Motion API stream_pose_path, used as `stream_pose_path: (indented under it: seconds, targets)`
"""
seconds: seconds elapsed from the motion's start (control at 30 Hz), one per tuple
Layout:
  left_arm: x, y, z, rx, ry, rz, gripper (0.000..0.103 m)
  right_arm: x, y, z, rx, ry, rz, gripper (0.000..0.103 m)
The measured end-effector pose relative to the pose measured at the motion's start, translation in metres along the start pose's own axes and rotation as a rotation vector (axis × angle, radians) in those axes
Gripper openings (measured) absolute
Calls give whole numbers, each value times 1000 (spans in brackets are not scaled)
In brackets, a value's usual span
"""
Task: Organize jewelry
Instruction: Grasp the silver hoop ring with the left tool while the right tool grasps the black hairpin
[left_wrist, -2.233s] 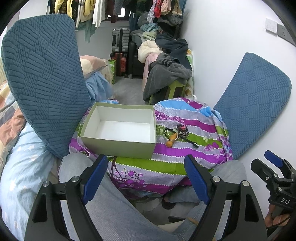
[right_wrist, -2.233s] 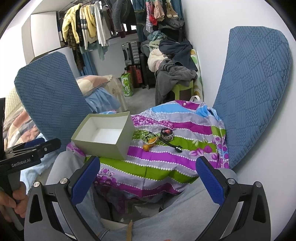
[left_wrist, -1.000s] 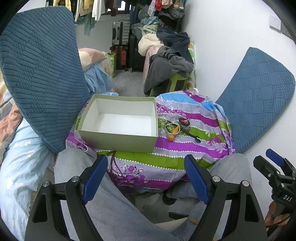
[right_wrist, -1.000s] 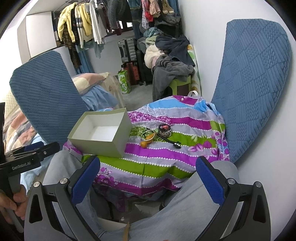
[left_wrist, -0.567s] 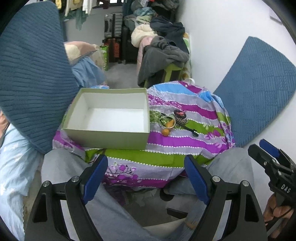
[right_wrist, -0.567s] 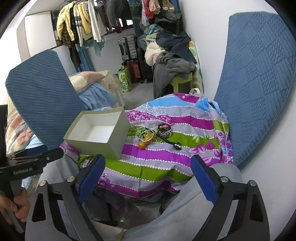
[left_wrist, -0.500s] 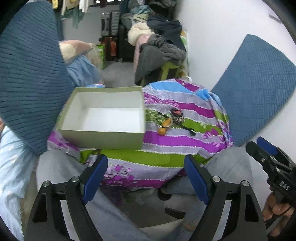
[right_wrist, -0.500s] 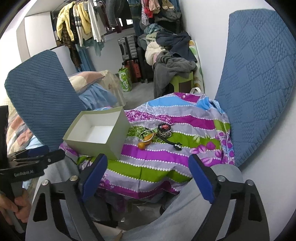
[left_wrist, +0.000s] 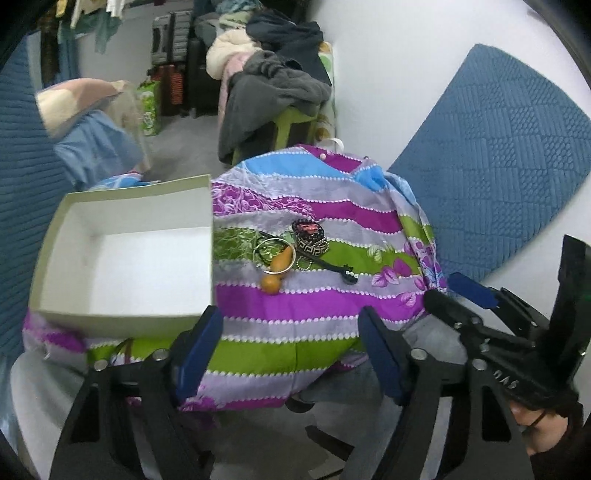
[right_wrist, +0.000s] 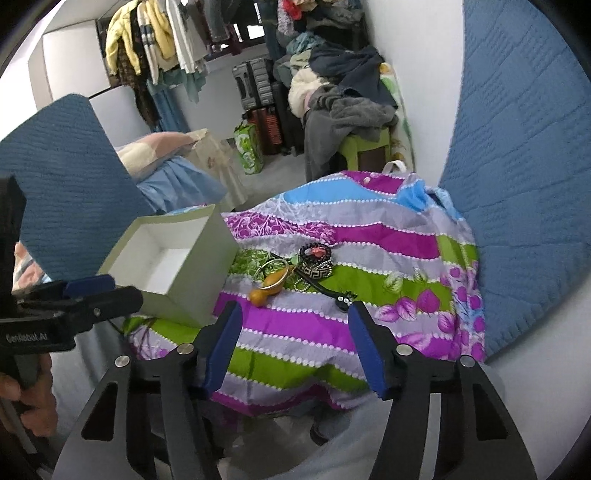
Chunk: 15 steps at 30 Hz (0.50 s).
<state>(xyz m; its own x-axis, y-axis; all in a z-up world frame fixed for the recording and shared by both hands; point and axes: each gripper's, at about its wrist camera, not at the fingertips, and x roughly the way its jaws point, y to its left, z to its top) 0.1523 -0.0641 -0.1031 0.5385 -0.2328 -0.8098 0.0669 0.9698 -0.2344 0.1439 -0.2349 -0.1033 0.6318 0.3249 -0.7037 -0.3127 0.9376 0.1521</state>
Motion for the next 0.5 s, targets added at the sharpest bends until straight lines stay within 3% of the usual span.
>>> stream_pose_path:
  seconds: [0.07,0.27,0.43,0.5]
  targets:
    - [17,-1,7,-3,21,-28,68,17,-5,0,-24,9,10,56]
    - [51,-1,20,-1,53,-57,64,60,-25,2,-58,43,71,58]
    - [88,1,30,-18,108,-77,50,101,-33,10,-100,84,116,58]
    - [98,-2,34,-8,119,-83,45,115,-34,13,-126,102,139,52]
